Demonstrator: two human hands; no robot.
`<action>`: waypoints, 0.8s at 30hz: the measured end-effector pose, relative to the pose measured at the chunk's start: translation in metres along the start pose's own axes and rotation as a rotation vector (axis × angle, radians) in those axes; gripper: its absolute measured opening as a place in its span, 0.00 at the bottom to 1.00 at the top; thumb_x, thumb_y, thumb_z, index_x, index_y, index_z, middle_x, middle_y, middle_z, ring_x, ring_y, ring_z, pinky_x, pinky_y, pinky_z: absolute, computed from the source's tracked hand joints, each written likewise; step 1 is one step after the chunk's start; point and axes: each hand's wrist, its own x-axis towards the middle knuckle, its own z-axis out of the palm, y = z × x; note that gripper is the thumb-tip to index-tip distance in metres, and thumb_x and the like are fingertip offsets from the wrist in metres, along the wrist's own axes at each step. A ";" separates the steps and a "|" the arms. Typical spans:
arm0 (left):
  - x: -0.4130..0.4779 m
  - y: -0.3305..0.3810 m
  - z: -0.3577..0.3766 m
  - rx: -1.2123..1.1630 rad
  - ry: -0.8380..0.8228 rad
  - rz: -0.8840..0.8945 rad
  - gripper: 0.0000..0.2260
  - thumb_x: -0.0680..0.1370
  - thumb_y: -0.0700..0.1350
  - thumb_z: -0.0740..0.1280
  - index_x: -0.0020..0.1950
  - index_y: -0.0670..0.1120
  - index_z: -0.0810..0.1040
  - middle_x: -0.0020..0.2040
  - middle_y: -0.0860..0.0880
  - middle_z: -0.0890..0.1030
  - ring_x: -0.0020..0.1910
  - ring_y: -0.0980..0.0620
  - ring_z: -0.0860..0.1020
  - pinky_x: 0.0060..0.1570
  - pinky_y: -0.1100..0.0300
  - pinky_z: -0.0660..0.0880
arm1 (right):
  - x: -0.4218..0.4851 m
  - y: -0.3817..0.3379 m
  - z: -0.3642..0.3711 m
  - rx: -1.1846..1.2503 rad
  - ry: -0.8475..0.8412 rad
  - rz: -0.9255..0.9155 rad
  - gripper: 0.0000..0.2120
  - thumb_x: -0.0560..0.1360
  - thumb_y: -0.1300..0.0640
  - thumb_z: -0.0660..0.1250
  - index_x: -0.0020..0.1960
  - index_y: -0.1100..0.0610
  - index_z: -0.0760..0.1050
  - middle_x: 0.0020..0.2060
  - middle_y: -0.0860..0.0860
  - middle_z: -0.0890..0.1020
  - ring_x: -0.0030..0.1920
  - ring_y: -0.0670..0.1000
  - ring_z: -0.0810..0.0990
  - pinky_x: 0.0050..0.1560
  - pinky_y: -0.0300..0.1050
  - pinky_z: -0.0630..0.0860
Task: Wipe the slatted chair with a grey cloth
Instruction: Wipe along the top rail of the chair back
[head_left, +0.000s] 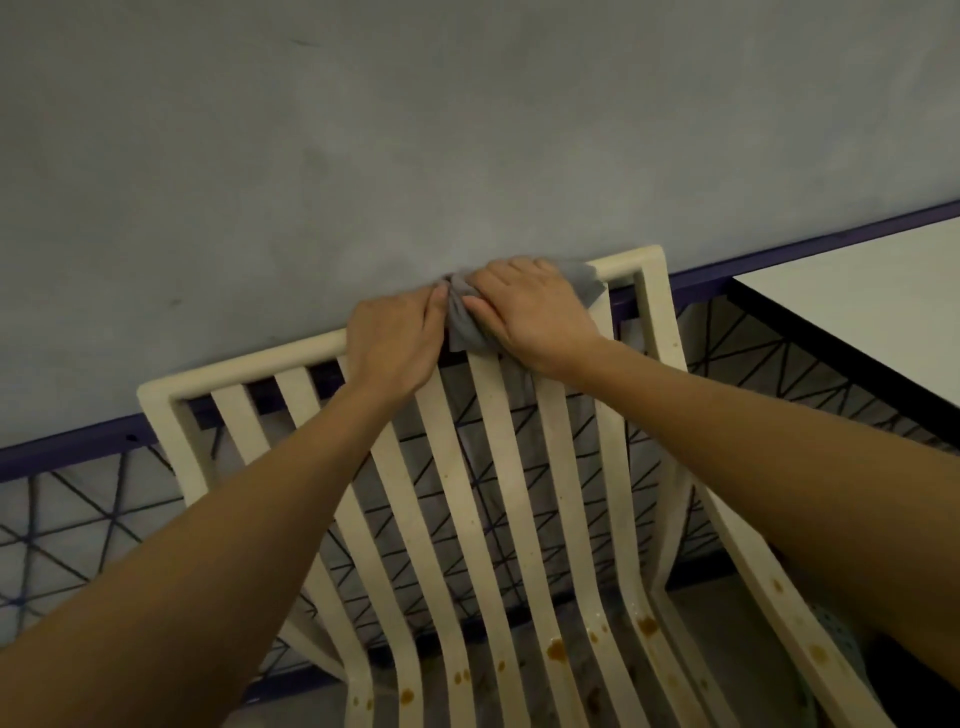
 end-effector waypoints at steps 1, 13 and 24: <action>-0.001 -0.002 0.000 0.004 -0.016 0.009 0.23 0.85 0.52 0.49 0.48 0.44 0.81 0.40 0.41 0.83 0.37 0.41 0.78 0.39 0.56 0.64 | -0.003 0.006 -0.001 0.008 -0.035 -0.064 0.19 0.82 0.47 0.52 0.57 0.57 0.76 0.48 0.55 0.80 0.49 0.56 0.77 0.52 0.50 0.69; -0.004 0.002 0.000 -0.036 -0.053 -0.045 0.18 0.84 0.53 0.49 0.38 0.51 0.70 0.31 0.52 0.73 0.31 0.49 0.70 0.42 0.53 0.67 | -0.021 0.060 -0.042 -0.010 -0.269 -0.001 0.25 0.81 0.39 0.50 0.69 0.53 0.70 0.57 0.54 0.77 0.58 0.55 0.73 0.59 0.48 0.65; -0.002 0.007 -0.001 -0.022 -0.015 -0.090 0.24 0.84 0.54 0.47 0.37 0.50 0.75 0.34 0.48 0.81 0.33 0.47 0.75 0.46 0.52 0.67 | 0.015 -0.026 -0.003 -0.081 -0.112 0.262 0.19 0.84 0.49 0.50 0.45 0.56 0.74 0.41 0.56 0.81 0.45 0.60 0.77 0.49 0.52 0.68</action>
